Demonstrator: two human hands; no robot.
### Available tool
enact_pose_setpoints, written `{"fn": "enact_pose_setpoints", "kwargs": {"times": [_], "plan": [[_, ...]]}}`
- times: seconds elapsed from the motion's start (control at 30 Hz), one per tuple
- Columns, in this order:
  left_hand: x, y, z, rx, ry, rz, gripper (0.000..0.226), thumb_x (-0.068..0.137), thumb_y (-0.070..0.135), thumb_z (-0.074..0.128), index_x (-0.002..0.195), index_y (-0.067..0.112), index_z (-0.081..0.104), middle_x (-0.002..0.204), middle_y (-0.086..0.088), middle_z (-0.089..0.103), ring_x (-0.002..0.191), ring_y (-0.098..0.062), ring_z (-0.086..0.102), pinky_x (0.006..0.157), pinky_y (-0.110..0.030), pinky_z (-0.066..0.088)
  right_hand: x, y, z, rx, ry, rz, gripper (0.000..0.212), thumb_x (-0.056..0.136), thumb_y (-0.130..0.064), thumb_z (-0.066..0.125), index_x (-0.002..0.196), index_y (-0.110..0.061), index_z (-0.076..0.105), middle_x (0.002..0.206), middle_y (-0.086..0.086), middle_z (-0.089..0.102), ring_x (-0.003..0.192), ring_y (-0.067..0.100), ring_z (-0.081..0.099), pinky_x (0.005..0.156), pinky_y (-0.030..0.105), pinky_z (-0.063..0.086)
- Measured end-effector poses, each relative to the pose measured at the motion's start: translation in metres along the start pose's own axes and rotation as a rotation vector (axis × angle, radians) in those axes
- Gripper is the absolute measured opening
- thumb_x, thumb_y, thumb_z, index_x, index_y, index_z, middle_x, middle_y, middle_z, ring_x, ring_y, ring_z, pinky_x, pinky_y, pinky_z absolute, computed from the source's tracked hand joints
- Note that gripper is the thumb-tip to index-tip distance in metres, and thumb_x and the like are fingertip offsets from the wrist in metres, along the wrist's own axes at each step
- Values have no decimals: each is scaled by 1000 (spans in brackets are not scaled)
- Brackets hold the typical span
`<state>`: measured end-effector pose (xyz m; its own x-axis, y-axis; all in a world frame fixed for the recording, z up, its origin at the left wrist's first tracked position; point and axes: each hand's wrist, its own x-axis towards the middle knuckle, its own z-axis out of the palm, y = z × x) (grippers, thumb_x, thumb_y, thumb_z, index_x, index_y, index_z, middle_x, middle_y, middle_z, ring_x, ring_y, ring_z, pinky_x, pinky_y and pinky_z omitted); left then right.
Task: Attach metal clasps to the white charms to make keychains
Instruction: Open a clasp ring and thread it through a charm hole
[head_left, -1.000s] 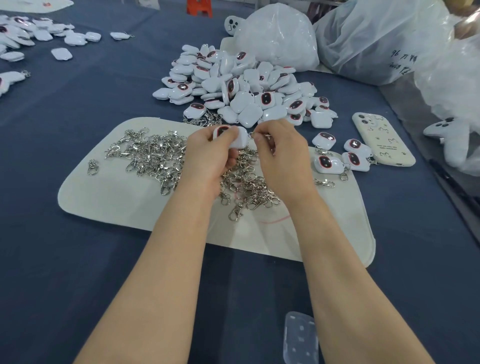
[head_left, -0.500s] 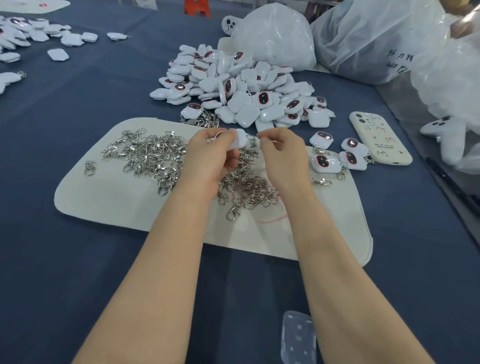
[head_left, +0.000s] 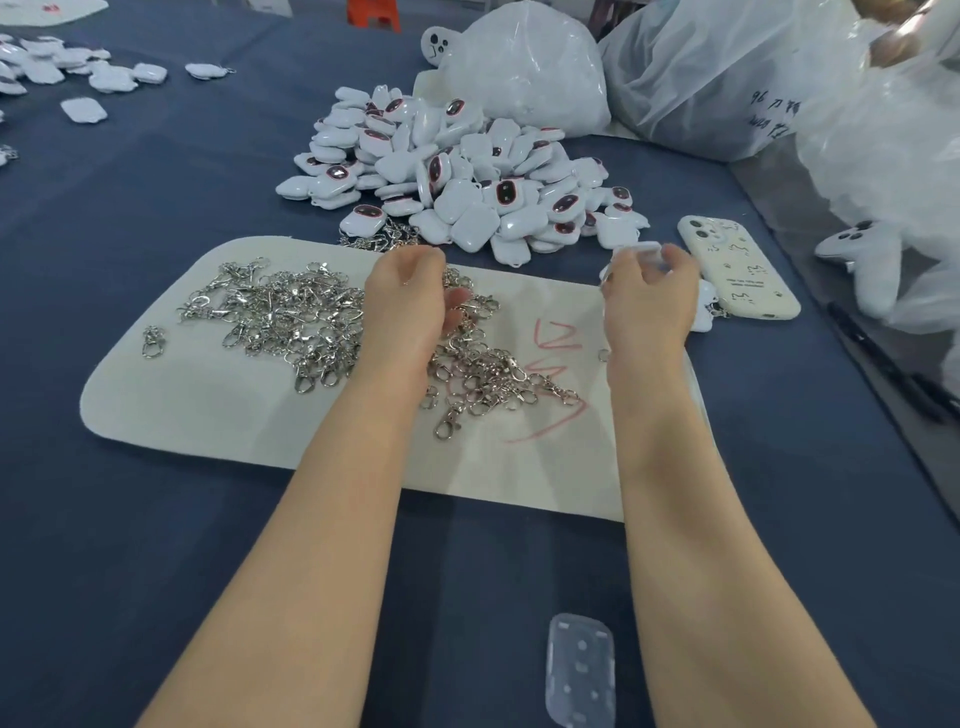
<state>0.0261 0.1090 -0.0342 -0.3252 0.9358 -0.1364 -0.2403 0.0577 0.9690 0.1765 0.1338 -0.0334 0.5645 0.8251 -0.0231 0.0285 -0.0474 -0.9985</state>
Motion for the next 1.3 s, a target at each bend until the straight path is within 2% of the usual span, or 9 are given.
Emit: {"fn": "enact_pose_setpoints", "kwargs": {"times": [0.1,0.23,0.37,0.5,0.9,1.0,1.1,1.23,1.3], "plan": [[0,0,1,-37,4,-20,9,96,19,49,91,25,54,90,9,55,67,-3,62,60,-19,51,-5,1,-1,-164,47,-131,56,93,-14,49,145,-13,28,145,6,37,128,18,40,108,26,30],[0,0,3,-71,32,-37,8,95,17,50,90,22,54,88,8,55,61,-1,62,57,-18,51,-20,3,19,-351,-74,-375,39,92,-11,47,132,-13,47,134,7,45,113,18,49,92,19,34],[2,1,1,-153,67,-62,6,94,14,51,92,17,54,86,6,54,54,0,62,56,-18,51,-14,4,54,-379,-336,-227,44,94,-16,45,138,-20,43,137,7,47,111,18,52,94,19,35],[3,0,0,-174,90,-73,6,94,13,51,95,15,56,83,6,55,60,-3,61,57,-18,51,-2,6,80,-326,-395,-38,50,92,-18,45,142,-21,41,136,12,49,122,34,51,101,44,45],[1,0,1,-155,87,-64,11,94,12,48,90,18,56,58,15,62,55,0,61,56,-18,48,17,10,100,-506,-292,-150,45,97,-23,40,142,-20,40,151,10,25,123,20,48,98,30,38],[2,0,2,-158,90,-55,11,94,12,48,89,18,57,53,17,61,55,0,61,57,-18,49,21,11,103,-425,-291,-108,38,97,-24,40,133,-20,51,138,8,44,115,20,51,97,33,43],[1,-2,2,-161,74,-51,11,94,12,48,90,18,57,57,16,62,55,0,61,57,-19,50,12,6,100,-160,-203,-107,23,96,-22,43,76,-26,52,86,1,45,80,15,41,74,28,35],[3,-2,1,-138,61,-29,16,94,8,46,99,18,57,87,7,59,61,-3,61,60,-18,50,2,-2,78,53,-160,-116,12,94,-17,50,103,-15,57,116,7,57,107,22,57,96,37,48],[5,-3,-1,22,43,79,28,93,4,46,111,22,56,103,8,57,67,0,60,65,-17,50,-1,-6,60,198,-294,-66,14,92,-3,49,97,-16,52,121,12,50,91,20,65,85,33,56]]}}
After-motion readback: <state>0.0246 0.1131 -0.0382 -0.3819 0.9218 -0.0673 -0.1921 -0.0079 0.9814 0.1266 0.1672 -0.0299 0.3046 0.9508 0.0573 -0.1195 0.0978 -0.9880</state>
